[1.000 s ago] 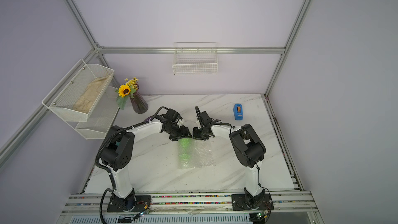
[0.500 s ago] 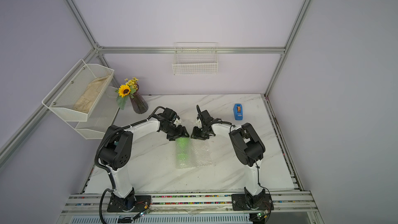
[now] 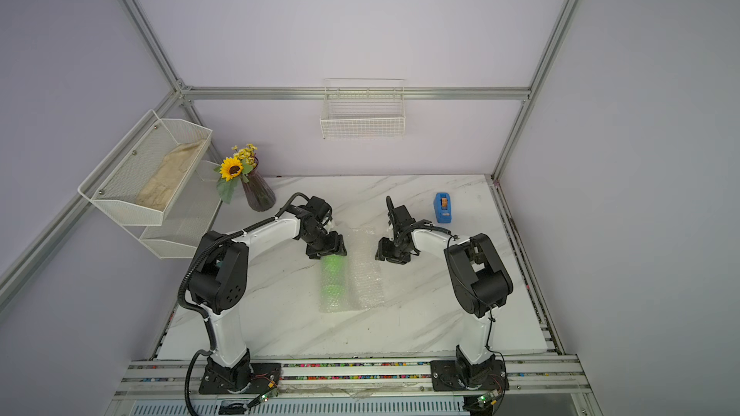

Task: Wrap wine glasses in bubble wrap
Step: Wrap the wine glass in bubble wrap.

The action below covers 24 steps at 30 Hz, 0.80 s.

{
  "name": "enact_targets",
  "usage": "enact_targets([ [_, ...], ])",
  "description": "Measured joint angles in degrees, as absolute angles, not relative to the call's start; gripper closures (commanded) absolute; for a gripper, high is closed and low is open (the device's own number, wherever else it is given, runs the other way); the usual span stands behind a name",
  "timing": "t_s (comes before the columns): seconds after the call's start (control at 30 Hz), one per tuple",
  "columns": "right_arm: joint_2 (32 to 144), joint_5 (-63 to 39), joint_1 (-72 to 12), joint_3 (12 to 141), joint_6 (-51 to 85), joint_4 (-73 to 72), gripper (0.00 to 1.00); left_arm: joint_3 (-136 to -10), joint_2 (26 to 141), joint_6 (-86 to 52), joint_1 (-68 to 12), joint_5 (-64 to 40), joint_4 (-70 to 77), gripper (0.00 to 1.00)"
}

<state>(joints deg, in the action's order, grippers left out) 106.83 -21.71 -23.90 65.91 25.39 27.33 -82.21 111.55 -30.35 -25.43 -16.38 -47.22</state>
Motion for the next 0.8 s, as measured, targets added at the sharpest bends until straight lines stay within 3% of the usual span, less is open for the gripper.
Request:
enact_targets([
  [0.33, 108.4, -32.4, -24.2, 63.4, 27.0, 19.7, 0.55, -84.5, 112.8, -30.4, -26.1, -15.1, -49.8, 0.51],
  [0.63, 109.8, -35.7, -25.1, 61.8, 29.3, 16.5, 0.91, -85.0, 113.3, -30.4, -26.1, -15.2, -50.4, 0.55],
  [0.8, 106.4, -33.1, -25.3, 61.7, 29.6, 18.1, 0.98, -85.0, 113.3, -30.5, -26.1, -16.3, -49.8, 0.57],
])
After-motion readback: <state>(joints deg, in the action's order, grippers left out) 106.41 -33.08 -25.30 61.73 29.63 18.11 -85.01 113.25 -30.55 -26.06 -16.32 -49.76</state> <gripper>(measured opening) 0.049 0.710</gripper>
